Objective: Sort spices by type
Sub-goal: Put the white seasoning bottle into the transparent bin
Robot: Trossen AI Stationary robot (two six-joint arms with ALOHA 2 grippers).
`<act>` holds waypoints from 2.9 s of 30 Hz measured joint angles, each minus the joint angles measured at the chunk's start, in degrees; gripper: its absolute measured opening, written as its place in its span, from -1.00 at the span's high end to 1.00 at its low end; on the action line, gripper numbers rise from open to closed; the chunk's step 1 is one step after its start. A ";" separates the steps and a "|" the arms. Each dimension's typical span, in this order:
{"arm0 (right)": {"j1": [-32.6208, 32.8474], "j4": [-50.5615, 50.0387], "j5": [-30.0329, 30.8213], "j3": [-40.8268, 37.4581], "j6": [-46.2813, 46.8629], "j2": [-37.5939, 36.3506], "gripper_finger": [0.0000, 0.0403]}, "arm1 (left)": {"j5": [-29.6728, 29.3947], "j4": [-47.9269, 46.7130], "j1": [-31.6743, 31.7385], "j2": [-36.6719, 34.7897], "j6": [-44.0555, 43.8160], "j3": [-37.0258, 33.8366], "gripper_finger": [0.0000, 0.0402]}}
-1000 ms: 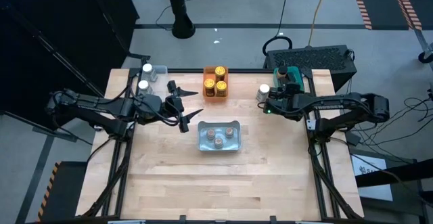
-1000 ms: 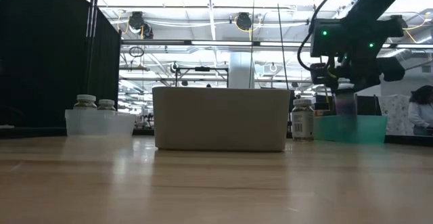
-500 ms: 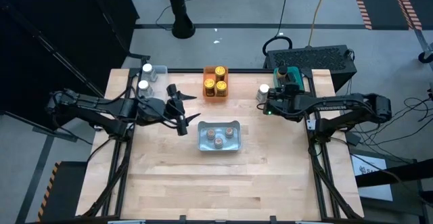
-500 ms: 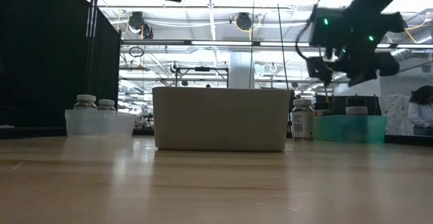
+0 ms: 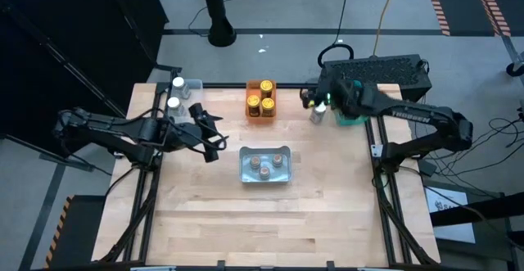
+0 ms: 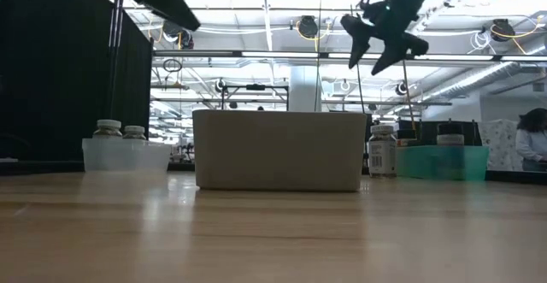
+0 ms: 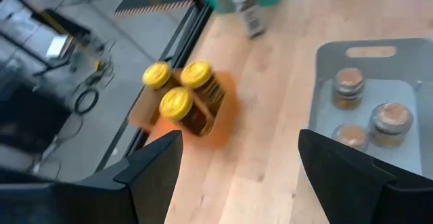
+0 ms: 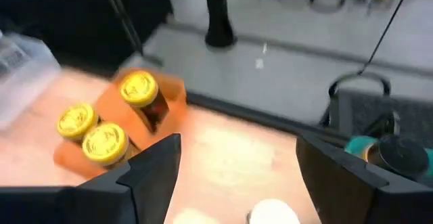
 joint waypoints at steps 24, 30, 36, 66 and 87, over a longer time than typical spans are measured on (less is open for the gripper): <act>-17.51 -45.34 -31.44 27.29 -14.46 28.53 -0.36 | -1.86 -12.64 0.00 -12.92 -8.39 0.00 -0.50; -17.30 -40.81 -31.03 26.50 -12.95 28.46 -0.36 | -1.83 -13.23 0.00 -12.87 -8.44 -1.00 -0.50; -17.26 -40.60 -31.15 24.91 -11.52 28.51 -0.36 | -1.79 -13.23 0.00 -12.87 -8.75 -1.64 -0.50; -13.15 -33.41 -30.57 17.78 -7.73 28.40 0.17 | -1.75 -12.97 0.00 -12.85 -8.84 -1.64 -0.50; 3.52 -21.06 -28.01 20.82 -3.45 10.01 0.17 | 9.95 1.26 0.00 -12.16 -6.31 -7.79 -0.50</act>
